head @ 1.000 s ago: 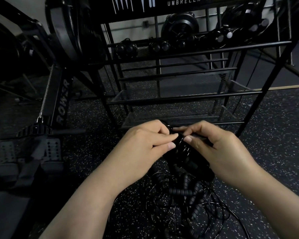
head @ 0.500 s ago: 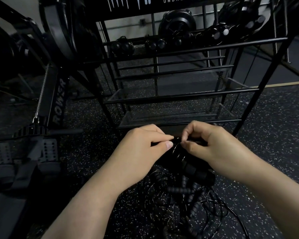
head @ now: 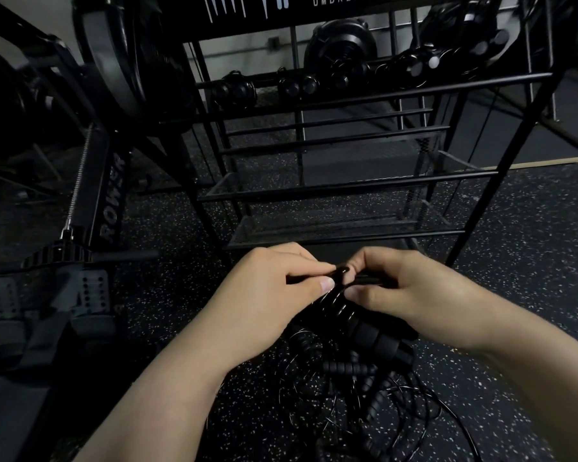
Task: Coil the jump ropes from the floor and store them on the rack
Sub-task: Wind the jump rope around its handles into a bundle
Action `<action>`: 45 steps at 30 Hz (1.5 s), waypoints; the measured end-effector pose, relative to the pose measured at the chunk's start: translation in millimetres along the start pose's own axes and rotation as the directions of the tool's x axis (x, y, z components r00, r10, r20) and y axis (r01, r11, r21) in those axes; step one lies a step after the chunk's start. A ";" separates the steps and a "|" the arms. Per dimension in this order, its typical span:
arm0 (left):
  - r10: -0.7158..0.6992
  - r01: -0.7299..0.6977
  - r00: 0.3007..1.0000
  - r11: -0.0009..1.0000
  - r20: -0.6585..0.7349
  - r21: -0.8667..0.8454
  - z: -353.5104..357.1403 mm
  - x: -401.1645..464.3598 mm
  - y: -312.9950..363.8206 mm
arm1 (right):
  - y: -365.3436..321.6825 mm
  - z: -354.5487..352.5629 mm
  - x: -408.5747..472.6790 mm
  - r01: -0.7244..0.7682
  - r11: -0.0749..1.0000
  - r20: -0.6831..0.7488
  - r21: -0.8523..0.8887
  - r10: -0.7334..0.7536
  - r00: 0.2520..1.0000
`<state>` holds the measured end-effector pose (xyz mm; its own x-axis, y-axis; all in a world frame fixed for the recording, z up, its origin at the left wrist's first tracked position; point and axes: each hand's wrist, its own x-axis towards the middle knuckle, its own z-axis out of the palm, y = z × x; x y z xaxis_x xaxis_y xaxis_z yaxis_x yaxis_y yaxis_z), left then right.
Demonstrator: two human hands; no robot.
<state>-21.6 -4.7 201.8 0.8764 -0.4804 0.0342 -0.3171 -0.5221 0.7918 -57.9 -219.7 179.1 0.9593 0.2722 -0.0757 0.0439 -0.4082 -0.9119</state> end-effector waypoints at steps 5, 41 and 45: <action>-0.024 0.024 1.000 1.000 0.011 -0.010 -1.3 0.7 -2.5 | 2.2 8.2 -0.9 0.016 0.980 -0.061 -0.200 -0.029 0.998; -0.094 0.091 0.990 0.995 -0.104 -0.031 17.8 -0.1 -1.9 | 6.0 4.5 4.0 -0.059 0.997 -0.036 -0.047 0.057 0.998; -0.106 0.100 0.991 0.993 -0.078 -0.068 21.5 0.1 -2.7 | 3.1 9.1 2.0 -0.076 0.976 -0.059 -0.203 0.065 0.996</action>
<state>-28.4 -18.5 186.6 0.9307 -0.3659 -0.0021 -0.2019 -0.5184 0.8310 -58.4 -212.4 172.5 0.9749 0.1932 -0.1108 0.0270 -0.5962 -0.8024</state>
